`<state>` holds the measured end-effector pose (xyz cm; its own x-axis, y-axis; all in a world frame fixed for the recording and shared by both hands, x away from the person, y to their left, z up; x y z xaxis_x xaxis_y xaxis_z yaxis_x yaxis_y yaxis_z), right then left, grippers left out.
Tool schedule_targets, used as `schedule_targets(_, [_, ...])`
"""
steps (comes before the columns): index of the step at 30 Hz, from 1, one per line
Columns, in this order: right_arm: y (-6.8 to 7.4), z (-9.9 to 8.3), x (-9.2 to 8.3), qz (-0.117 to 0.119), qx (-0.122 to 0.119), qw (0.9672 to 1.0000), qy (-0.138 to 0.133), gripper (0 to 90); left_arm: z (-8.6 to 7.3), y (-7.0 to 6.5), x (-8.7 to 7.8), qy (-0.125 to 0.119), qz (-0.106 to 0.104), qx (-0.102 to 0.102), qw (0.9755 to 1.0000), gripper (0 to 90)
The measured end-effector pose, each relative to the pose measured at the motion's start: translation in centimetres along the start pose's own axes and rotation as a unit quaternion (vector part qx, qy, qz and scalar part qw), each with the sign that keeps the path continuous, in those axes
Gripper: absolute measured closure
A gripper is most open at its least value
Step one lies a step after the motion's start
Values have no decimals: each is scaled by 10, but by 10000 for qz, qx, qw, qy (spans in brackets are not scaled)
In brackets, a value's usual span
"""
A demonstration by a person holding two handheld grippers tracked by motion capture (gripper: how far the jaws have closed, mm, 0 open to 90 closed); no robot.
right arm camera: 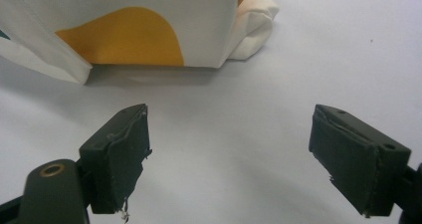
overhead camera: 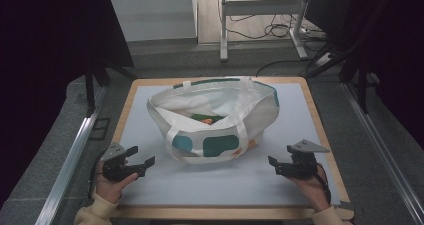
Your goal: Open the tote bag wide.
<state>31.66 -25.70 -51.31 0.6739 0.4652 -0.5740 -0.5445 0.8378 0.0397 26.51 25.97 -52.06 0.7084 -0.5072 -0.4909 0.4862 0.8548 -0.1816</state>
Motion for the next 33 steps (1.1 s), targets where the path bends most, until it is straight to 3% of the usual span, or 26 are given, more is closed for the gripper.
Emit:
schedule_targets(8, [-2, 3, -6, 123, 127, 9998, -79, 212, 4, -2, -7, -144, -200, -10, 9997, 296])
schedule_targets(12, [2, 12, -18, 229, 115, 9993, -255, 240, 9, -6, -11, -251, -233, 141, 9993, 332])
schedule_targets(20, [3, 25, -24, 425, 55, 9981, -432, 290, 26, 1, -17, -357, -255, 28, 9990, 418])
schedule_targets(27, [-6, 32, -25, 506, 240, 9968, -569, 336, 35, 4, -19, -337, -303, -57, 9990, 464])
schedule_targets(33, [0, 46, -31, 490, 64, 9966, -656, 384, 53, -4, -28, -475, -335, 145, 9982, 492])
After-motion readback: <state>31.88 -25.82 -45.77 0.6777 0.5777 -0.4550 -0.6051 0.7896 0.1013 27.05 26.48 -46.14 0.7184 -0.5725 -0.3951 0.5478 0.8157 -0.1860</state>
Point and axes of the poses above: each handheld gripper's, and its own axes: x roughly forward along the jaws, z roughly out of its top, y roughly to its left, the point moved 2 cm from there along x, roughly forward along the jaws, and after that the axes turned 1 degree about -y, right-handed, at the moved point
